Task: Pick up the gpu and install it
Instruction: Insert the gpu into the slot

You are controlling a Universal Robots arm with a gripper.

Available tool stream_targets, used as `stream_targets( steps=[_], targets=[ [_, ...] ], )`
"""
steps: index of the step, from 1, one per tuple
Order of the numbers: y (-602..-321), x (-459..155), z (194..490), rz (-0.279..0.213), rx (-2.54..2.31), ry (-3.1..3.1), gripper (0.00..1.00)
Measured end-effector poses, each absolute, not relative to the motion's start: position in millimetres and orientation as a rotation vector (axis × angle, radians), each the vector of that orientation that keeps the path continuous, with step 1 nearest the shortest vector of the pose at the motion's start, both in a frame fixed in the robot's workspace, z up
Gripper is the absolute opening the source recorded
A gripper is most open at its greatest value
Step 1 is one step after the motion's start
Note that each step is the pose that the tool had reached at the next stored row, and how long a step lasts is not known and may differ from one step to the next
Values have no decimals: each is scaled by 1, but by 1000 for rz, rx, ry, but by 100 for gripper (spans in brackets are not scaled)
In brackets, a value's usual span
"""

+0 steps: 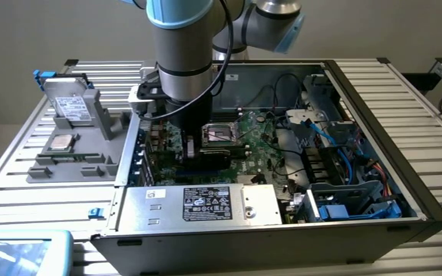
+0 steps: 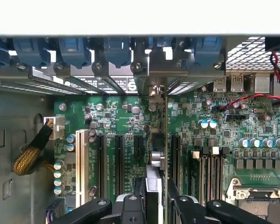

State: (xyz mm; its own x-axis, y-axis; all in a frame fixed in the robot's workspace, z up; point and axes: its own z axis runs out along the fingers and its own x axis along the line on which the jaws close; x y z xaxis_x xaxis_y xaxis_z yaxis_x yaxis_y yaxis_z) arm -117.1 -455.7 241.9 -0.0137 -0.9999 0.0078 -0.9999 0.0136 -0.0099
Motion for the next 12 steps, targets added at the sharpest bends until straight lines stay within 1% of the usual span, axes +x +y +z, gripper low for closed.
stream_targets(
  steps=[12],
  targets=[
    [-455,-117,242,-20,-2206,2235,29]
  ],
)
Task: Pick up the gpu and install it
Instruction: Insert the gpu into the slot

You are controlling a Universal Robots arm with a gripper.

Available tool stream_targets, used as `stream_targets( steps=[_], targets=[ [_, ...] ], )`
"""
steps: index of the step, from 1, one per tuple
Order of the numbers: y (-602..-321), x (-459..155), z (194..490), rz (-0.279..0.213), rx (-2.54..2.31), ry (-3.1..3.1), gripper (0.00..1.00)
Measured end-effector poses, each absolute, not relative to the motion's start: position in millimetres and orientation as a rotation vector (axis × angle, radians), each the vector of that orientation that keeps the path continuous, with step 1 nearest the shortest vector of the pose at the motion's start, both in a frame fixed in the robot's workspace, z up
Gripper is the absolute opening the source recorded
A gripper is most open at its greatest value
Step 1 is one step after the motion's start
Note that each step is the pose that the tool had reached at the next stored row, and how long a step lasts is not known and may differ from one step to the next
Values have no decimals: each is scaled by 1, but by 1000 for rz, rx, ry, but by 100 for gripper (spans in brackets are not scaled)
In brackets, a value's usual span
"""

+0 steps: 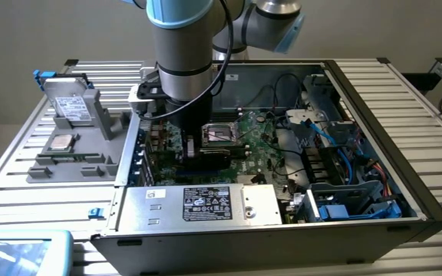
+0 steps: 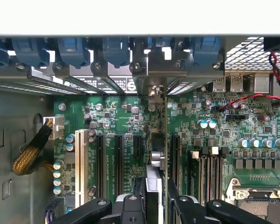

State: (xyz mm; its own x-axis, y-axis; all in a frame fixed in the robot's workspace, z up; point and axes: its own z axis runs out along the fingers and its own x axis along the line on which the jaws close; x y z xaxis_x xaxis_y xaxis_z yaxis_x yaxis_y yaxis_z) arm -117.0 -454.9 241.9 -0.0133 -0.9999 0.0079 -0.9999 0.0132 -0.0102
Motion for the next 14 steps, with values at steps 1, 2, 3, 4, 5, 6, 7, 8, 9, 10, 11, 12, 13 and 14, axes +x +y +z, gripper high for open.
stream_targets(
  steps=[1,2,3,4,5,6,7,8,9,10,11,12,13,14],
  targets=[
    [-455,-117,242,-20,-2206,2235,29],
    [-455,-117,242,-20,-2205,2235,29],
    [-455,-117,242,-20,-2206,2235,29],
    [-455,-117,242,-21,-2206,2234,29],
    [-455,-117,242,-21,-2207,2233,29],
    [-455,-117,242,-21,-2208,2232,29],
    [-455,-117,242,-21,-2210,2230,29],
    [-455,-117,241,-21,-2212,2228,29],
    [-455,-117,241,-21,-2215,2225,29],
    [-455,-117,241,-20,-2219,2220,29],
    [-456,-117,241,-20,-2223,2216,29],
    [-455,-117,241,-20,-2224,2214,29],
    [-455,-117,241,-20,-2225,2213,29],
    [-456,-117,241,-20,-2226,2213,29]
  ],
)
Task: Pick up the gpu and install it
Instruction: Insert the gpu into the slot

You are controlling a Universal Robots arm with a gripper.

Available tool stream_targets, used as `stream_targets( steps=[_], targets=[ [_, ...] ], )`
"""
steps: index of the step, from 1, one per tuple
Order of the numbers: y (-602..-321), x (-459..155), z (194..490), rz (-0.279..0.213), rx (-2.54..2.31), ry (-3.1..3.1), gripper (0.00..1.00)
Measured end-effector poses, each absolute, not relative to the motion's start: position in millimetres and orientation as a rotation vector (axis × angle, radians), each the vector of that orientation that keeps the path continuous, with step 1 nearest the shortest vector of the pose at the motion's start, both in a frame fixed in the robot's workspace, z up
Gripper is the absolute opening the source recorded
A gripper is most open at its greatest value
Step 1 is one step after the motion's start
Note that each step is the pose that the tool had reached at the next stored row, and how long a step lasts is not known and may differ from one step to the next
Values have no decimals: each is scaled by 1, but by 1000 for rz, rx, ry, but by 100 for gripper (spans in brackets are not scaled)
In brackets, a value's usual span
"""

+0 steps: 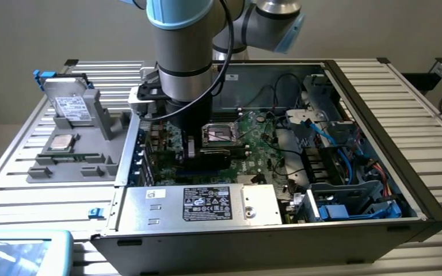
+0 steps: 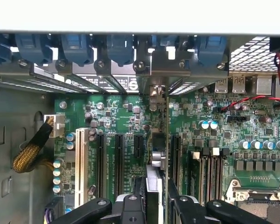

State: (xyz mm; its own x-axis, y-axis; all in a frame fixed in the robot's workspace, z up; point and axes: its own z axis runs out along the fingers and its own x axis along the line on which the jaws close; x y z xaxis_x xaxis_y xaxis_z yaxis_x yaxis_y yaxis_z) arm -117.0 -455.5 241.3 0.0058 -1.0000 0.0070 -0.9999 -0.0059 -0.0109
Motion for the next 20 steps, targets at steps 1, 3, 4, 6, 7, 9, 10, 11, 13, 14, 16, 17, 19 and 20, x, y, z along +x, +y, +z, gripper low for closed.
stream_targets(
  steps=[1,3,4,6,7,9,10,11,13,14,16,17,19,20],
  targets=[
    [-456,-117,241,-20,-2227,2213,29],
    [-456,-117,241,-20,-2231,2208,29],
    [-456,-117,241,-19,-2234,2204,29],
    [-456,-117,241,-19,-2237,2201,29],
    [-456,-117,241,-19,-2239,2199,29],
    [-456,-117,241,-19,-2240,2197,29],
    [-456,-117,241,-19,-2241,2197,29],
    [-456,-117,241,-19,-2241,2197,29],
    [-456,-117,241,-19,-2242,2197,29],
    [-456,-117,241,-19,-2242,2196,29],
    [-456,-117,240,-19,-2242,2196,29],
    [-456,-117,240,-19,-2242,2196,29],
    [-456,-117,240,-19,-2242,2196,29],
    [-456,-117,240,-19,-2243,2195,29]
  ],
)
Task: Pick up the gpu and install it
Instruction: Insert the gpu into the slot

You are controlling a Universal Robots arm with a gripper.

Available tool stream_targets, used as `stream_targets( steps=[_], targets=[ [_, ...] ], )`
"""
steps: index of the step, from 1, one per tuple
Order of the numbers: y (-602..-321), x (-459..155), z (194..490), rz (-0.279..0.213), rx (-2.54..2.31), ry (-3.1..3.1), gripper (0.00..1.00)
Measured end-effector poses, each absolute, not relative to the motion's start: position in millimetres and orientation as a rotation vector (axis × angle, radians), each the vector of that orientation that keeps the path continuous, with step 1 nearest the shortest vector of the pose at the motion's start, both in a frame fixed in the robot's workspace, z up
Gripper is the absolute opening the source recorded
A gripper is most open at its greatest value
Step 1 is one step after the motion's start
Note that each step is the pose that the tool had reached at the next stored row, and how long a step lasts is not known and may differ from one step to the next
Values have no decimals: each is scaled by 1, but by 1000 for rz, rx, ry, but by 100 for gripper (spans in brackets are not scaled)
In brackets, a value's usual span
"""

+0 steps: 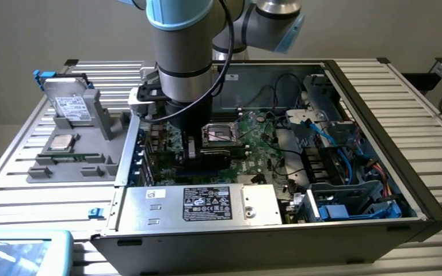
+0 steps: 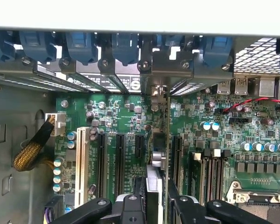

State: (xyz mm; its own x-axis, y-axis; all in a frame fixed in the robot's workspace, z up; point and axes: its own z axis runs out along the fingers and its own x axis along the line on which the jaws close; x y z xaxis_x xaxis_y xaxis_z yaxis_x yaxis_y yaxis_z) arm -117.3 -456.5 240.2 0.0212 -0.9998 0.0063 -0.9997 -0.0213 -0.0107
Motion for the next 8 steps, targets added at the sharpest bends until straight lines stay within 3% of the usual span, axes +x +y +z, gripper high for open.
stream_targets(
  steps=[8],
  targets=[
    [-456,-117,239,-19,-2243,2195,29]
  ],
)
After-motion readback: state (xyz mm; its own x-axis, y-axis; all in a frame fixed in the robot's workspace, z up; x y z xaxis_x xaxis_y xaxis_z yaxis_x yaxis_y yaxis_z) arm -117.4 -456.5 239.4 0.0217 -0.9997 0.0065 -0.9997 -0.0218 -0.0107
